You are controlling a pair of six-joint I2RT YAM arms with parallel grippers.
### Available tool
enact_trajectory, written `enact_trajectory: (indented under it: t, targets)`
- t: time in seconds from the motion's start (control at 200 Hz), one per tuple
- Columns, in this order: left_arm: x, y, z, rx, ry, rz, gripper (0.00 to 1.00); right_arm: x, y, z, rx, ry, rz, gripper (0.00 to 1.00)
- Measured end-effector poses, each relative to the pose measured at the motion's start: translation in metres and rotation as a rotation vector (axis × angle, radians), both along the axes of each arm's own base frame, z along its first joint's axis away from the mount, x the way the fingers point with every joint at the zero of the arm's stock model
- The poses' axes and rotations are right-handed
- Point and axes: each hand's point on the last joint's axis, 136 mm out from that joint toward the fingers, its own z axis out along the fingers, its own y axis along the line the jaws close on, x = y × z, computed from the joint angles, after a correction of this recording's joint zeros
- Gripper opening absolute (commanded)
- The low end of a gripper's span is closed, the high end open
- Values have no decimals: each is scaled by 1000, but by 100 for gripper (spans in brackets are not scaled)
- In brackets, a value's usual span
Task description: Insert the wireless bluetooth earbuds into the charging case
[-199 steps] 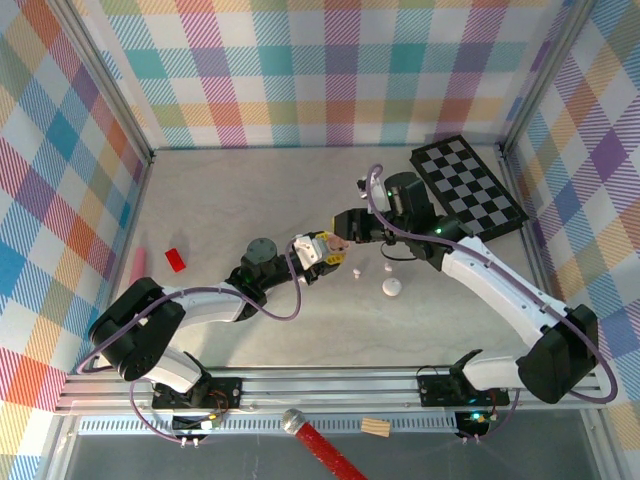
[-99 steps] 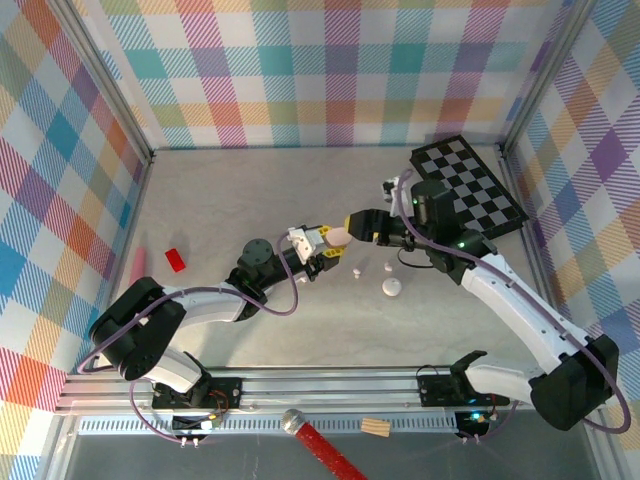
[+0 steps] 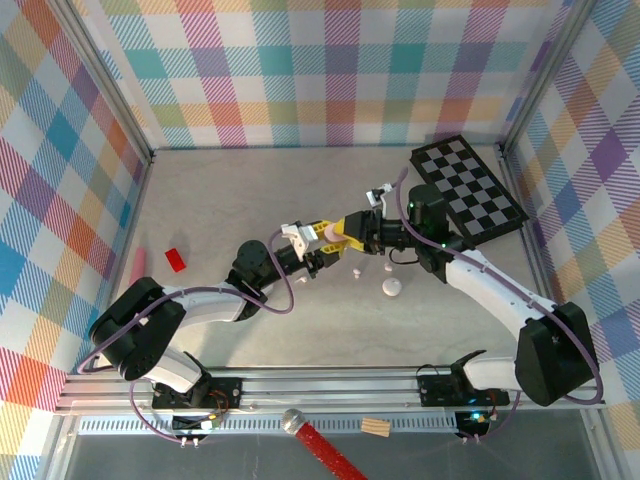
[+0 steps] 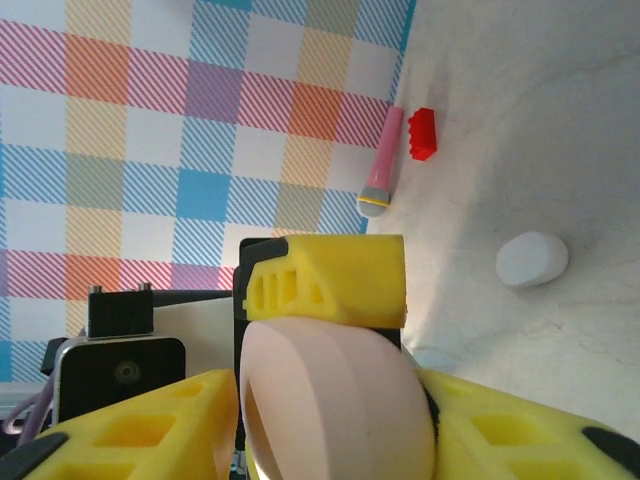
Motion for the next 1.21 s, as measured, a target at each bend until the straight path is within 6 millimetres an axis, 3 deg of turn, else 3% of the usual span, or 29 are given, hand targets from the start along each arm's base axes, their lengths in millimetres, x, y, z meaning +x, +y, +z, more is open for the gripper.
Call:
enact_trajectory:
  t: [0.095, 0.19, 0.4, 0.505, 0.57, 0.715, 0.86, 1.065, 1.205]
  targets:
    - [0, 1, 4, -16, -8, 1, 39, 0, 0, 3, 17, 2, 3, 31]
    - [0, 1, 5, -20, -7, 3, 46, 0, 1, 5, 27, -1, 6, 21]
    - [1, 2, 2, -10, 13, 14, 83, 4, -7, -5, 10, -6, -41, 17]
    - [-2, 6, -2, -4, 26, 25, 94, 17, -25, -17, -16, -15, -122, 16]
    - [-4, 10, -7, 9, 46, 32, 100, 31, -45, -34, -58, -4, -209, 16]
    - [-9, 22, -19, 48, 98, 67, 100, 59, -89, -79, -215, 29, -402, 16]
    - [-11, 38, -23, 96, 159, 135, 100, 82, -120, -118, -347, 59, -516, 16]
    - [-7, 60, -43, 228, 291, 254, 100, 95, -148, -193, -499, 202, -573, 17]
    - [1, 70, -54, 319, 386, 333, 100, 97, -158, -211, -551, 228, -597, 20]
